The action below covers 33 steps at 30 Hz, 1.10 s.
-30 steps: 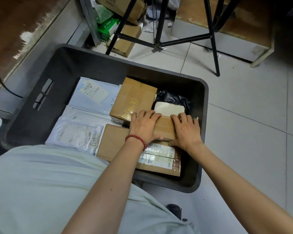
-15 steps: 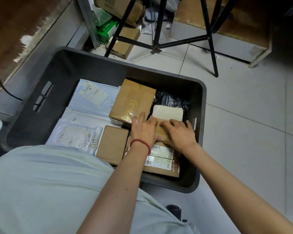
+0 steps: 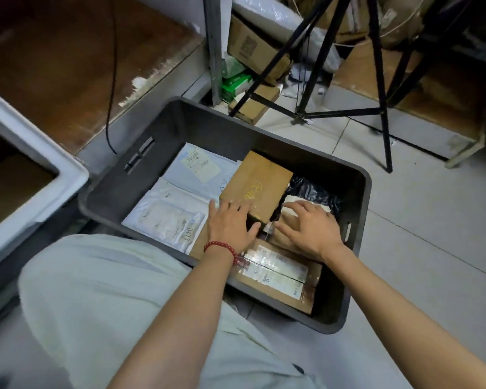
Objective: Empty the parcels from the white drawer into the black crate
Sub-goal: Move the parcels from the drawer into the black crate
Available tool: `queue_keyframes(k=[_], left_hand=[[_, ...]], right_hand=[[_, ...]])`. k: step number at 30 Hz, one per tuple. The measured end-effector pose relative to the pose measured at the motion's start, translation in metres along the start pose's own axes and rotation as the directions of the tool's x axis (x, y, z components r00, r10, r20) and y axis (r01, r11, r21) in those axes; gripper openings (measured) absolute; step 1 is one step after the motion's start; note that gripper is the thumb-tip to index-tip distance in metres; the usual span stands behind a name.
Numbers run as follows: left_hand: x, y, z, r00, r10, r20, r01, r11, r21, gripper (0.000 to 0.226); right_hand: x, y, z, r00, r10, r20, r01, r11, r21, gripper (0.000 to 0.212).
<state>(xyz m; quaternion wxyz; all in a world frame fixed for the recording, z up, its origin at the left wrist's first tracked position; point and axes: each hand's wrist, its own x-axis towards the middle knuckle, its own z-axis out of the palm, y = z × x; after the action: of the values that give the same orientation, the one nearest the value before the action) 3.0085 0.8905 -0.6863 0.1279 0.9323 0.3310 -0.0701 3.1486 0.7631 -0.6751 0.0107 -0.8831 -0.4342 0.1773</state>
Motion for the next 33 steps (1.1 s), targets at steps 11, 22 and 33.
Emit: queue_keyframes(k=[11, 22, 33], left_hand=[[-0.068, -0.17, -0.131, 0.814, -0.49, -0.311, 0.523, 0.852, 0.027, 0.059], [-0.245, -0.274, -0.139, 0.484, -0.809, -0.333, 0.816, 0.555, -0.161, 0.063], [-0.304, -0.321, -0.09, 0.457, -0.855, -0.243, 0.842, 0.505, -0.192, 0.062]], right_hand=[[0.026, -0.198, -0.06, 0.878, -0.44, -0.189, 0.456, 0.888, 0.052, 0.064], [-0.023, -0.397, -0.056, 0.646, -0.763, 0.002, 0.763, 0.646, 0.003, 0.075], [-0.018, -0.463, 0.005, 0.688, -0.705, 0.17, 0.722, 0.688, -0.069, 0.081]])
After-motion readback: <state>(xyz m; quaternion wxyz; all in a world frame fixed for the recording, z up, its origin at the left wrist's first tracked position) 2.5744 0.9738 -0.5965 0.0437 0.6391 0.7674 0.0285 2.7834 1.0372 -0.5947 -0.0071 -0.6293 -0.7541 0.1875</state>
